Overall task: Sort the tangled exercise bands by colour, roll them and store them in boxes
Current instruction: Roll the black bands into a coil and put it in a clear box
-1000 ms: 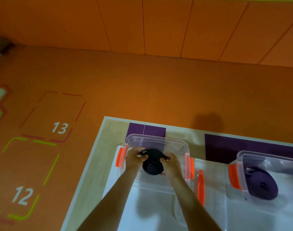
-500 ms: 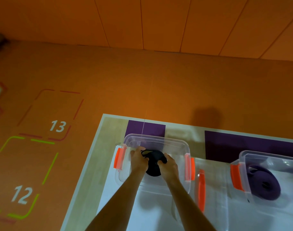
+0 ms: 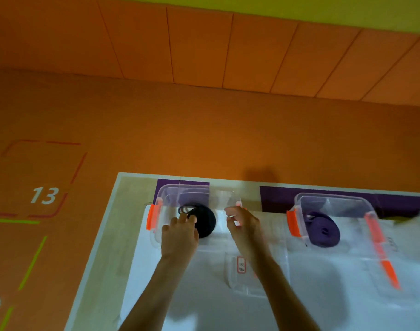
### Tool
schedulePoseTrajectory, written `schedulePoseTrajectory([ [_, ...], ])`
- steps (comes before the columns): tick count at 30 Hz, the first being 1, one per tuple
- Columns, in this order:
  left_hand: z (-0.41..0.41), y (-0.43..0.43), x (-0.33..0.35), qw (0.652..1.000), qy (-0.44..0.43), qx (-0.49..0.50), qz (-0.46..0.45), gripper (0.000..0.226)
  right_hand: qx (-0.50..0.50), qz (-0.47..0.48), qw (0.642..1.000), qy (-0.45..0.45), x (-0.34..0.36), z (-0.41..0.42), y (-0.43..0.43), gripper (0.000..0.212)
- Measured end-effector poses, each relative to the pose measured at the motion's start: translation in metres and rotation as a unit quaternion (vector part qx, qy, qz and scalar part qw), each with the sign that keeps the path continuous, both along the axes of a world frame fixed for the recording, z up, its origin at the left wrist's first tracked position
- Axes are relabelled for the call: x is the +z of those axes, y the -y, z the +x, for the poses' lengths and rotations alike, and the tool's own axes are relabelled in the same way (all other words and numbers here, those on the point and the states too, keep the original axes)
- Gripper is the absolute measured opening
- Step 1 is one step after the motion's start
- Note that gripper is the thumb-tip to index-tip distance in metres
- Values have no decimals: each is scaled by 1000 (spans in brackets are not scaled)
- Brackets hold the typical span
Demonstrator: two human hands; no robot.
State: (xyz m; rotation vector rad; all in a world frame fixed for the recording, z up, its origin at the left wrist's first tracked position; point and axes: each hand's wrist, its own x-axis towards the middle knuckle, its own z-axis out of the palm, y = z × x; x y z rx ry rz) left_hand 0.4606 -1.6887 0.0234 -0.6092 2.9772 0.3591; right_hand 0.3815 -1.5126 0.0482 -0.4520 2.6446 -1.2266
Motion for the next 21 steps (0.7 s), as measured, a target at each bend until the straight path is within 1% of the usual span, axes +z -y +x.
schedulePoseTrajectory([
  [2, 16, -10, 3, 999, 1, -30, -20, 39, -24, -1, 997, -71, 4, 10, -27, 17],
  [4, 30, -18, 2, 999, 17, -46, -24, 40, -64, 10, 995, -77, -4, 15, -55, 19],
  [6, 42, -25, 4, 999, 29, -38, -10, 36, -118, 51, 991, -33, -25, 19, -79, 20],
  [8, 50, -30, 13, 999, 34, -29, 15, 25, -156, 104, 981, 44, -54, 21, -95, 21],
  [10, 56, -31, 15, 999, 18, -34, 20, 18, -158, 157, 967, 121, -79, 23, -102, 29],
  [12, 61, -30, 15, 999, -7, -37, 10, 22, -146, 190, 956, 169, -100, 21, -101, 43],
  [14, 65, -30, 14, 999, -29, -38, 12, 27, -143, 215, 948, 188, -117, 19, -95, 53],
  [15, 67, -31, 14, 999, -35, -39, 14, 31, -149, 224, 945, 185, -123, 17, -92, 53],
  [17, 71, -32, 14, 998, -33, -39, 20, 37, -173, 234, 942, 169, -130, 15, -86, 44],
  [19, 75, -35, 13, 998, -33, -28, 34, 39, -186, 239, 940, 157, -132, 11, -85, 35],
  [21, 78, -36, 10, 999, -15, -17, 47, 41, -182, 243, 939, 159, -129, 9, -87, 33],
])
